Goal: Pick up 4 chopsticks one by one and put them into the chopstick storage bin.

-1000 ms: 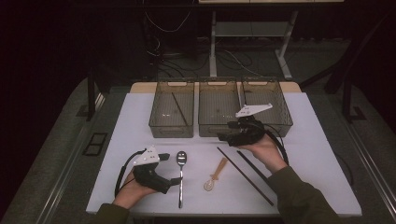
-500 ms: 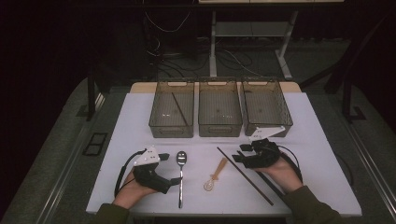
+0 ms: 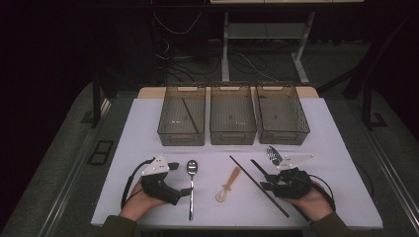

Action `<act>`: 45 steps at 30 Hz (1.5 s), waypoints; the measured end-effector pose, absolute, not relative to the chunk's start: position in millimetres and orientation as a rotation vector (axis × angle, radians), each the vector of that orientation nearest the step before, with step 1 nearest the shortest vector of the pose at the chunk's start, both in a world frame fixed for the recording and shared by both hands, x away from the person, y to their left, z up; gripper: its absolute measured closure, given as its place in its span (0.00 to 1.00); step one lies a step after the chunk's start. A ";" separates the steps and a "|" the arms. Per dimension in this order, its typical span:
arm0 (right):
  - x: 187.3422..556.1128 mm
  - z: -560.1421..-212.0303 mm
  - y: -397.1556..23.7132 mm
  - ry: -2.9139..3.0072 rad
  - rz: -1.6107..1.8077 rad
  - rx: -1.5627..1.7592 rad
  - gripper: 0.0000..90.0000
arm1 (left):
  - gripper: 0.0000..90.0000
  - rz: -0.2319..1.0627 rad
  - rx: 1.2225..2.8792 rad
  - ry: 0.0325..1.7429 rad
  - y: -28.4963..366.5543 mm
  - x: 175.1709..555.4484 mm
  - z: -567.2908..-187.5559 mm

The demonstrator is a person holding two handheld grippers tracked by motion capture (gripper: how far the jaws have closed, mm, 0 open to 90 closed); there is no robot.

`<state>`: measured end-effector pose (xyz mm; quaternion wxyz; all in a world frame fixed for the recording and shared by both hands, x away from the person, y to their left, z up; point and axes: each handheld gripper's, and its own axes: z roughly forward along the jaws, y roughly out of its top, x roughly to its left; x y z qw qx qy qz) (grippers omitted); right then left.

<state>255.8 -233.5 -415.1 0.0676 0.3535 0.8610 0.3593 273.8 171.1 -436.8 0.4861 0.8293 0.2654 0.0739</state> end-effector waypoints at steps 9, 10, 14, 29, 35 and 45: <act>237.9 -423.8 -241.5 2.616 1.025 1.067 0.80 | 0.00 0.184 2.025 0.641 170.8 273.9 -437.0; 237.1 -424.9 -240.9 2.622 1.015 1.066 0.80 | 0.00 0.185 2.025 0.641 170.7 273.9 -436.9; 237.6 -427.2 -237.3 2.626 0.997 1.067 0.83 | 0.00 0.184 2.030 0.643 170.5 273.6 -436.8; 241.0 -439.1 -228.4 2.639 0.908 1.074 0.92 | 0.00 0.181 2.034 0.637 169.3 273.6 -437.6; 240.5 -439.0 -227.5 2.626 0.899 1.100 0.93 | 0.00 0.183 2.034 0.638 169.3 273.5 -437.5; 239.1 -438.2 -224.9 2.592 0.877 1.149 0.95 | 0.00 0.180 2.031 0.641 168.9 273.3 -437.6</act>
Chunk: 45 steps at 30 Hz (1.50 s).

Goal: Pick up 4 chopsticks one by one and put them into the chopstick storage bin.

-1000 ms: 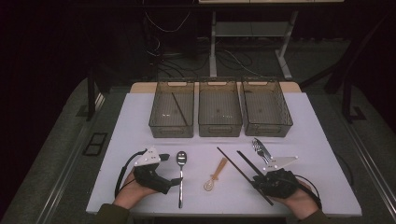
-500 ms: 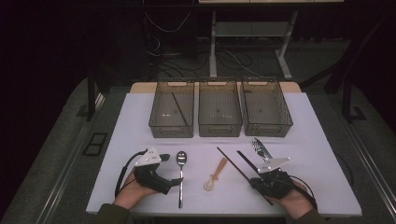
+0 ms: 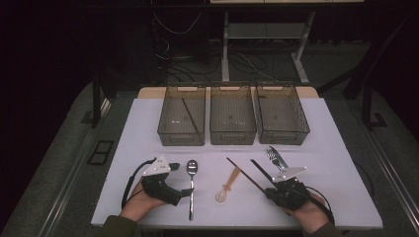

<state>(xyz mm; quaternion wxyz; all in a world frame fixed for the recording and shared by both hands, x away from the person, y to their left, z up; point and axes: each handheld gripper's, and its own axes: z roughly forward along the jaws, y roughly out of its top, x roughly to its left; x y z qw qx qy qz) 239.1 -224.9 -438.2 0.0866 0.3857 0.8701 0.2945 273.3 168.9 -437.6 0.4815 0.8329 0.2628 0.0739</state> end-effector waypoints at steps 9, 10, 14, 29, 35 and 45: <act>240.5 -437.9 -226.4 2.571 0.869 1.155 0.95 | 0.00 0.180 2.032 0.638 168.8 273.3 -437.6; 240.9 -437.9 -227.0 2.570 0.870 1.153 0.95 | 0.00 0.179 2.031 0.638 168.8 273.3 -437.6; 242.4 -436.9 -229.1 2.561 0.881 1.158 0.95 | 0.00 0.174 2.032 0.636 168.5 273.2 -437.9; 248.3 -427.3 -240.2 2.530 1.007 1.148 0.95 | 0.00 0.182 2.037 0.643 167.8 273.2 -438.2; 249.2 -423.2 -244.1 2.523 1.094 1.156 0.95 | 0.00 0.180 2.037 0.644 167.9 273.2 -438.2; 250.8 -412.9 -251.0 2.465 1.220 1.147 0.95 | 0.00 0.182 2.039 0.643 168.0 273.3 -438.2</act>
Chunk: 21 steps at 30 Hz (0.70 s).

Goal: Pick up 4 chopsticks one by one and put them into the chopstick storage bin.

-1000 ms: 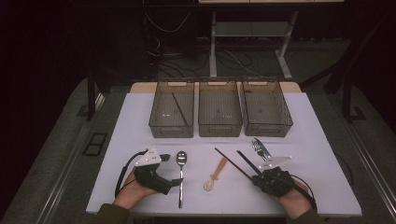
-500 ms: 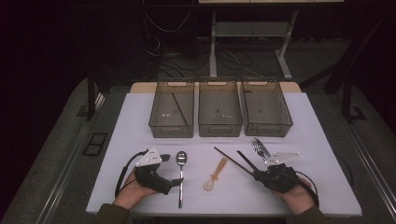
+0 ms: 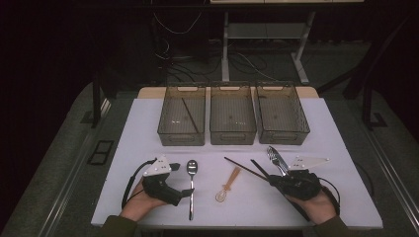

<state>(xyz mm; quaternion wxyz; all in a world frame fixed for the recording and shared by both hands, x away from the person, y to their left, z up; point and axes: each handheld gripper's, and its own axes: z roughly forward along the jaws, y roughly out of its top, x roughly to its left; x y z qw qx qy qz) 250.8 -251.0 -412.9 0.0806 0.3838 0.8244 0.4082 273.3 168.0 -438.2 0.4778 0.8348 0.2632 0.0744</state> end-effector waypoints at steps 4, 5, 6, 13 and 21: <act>253.5 -408.9 -251.9 2.445 1.249 1.131 0.95 | 0.00 0.183 2.039 0.643 168.0 273.6 -438.3; 254.1 -407.6 -252.0 2.442 1.258 1.131 0.95 | 0.00 0.183 2.039 0.642 167.9 273.6 -438.3; 255.0 -406.6 -252.0 2.434 1.266 1.128 0.95 | 0.00 0.184 2.040 0.639 168.0 273.8 -438.3; 258.7 -398.9 -252.2 2.416 1.313 1.098 0.95 | 0.00 0.181 2.041 0.644 167.7 273.7 -438.6; 263.5 -388.0 -249.0 2.387 1.378 1.072 0.95 | 0.00 0.178 2.042 0.646 167.0 273.7 -438.7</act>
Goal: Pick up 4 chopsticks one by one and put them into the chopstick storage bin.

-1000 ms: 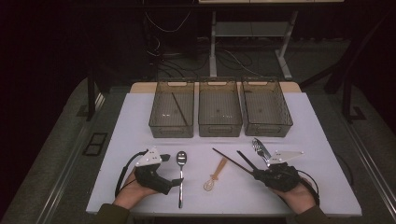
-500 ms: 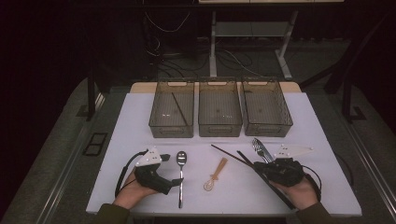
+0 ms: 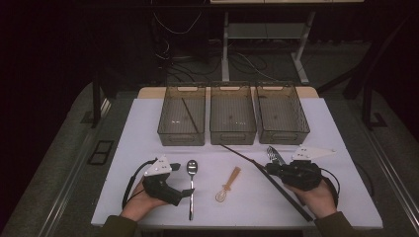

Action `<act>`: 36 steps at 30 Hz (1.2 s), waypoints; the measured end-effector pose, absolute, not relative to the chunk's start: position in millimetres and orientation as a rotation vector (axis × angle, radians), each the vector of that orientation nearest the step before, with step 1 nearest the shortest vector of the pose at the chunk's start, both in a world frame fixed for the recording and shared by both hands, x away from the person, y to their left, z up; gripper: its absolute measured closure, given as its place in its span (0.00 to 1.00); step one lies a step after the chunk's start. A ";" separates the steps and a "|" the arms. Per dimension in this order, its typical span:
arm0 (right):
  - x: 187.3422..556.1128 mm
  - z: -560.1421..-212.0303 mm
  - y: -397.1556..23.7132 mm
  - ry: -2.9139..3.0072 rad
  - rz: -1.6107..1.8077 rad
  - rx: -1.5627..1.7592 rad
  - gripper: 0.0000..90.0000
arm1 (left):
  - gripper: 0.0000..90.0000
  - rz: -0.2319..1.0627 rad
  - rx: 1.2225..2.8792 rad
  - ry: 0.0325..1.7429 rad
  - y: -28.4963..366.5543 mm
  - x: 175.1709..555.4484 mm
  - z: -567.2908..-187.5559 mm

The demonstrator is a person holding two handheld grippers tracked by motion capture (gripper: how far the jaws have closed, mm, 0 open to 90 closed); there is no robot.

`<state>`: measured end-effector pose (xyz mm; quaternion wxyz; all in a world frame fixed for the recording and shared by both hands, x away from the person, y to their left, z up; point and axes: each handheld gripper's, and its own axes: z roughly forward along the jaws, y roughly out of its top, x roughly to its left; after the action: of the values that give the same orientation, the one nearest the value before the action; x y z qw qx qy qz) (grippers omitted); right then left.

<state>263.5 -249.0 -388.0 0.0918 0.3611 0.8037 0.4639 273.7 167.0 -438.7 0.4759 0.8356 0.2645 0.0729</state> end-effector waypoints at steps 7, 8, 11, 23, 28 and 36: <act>271.3 -380.4 -244.5 2.364 1.413 1.052 0.95 | 0.00 0.179 2.044 0.647 167.3 273.9 -438.7; 272.7 -378.9 -244.0 2.363 1.415 1.053 0.95 | 0.00 0.179 2.045 0.647 167.4 274.0 -438.8; 277.4 -375.5 -240.8 2.348 1.434 1.043 0.95 | 0.00 0.178 2.044 0.647 167.2 274.0 -439.0; 297.2 -368.2 -220.6 2.320 1.452 1.026 0.95 | 0.00 0.175 2.037 0.652 167.2 273.9 -439.2; 305.6 -365.6 -213.2 2.302 1.467 1.037 0.95 | 0.00 0.174 2.031 0.648 167.6 273.7 -439.2; 322.6 -366.0 -197.6 2.296 1.431 1.044 0.95 | 0.00 0.174 2.031 0.649 167.6 273.9 -439.7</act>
<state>322.6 -197.6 -366.0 0.1206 0.3574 0.7860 0.4898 273.9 167.6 -439.7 0.4804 0.8327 0.2659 0.0713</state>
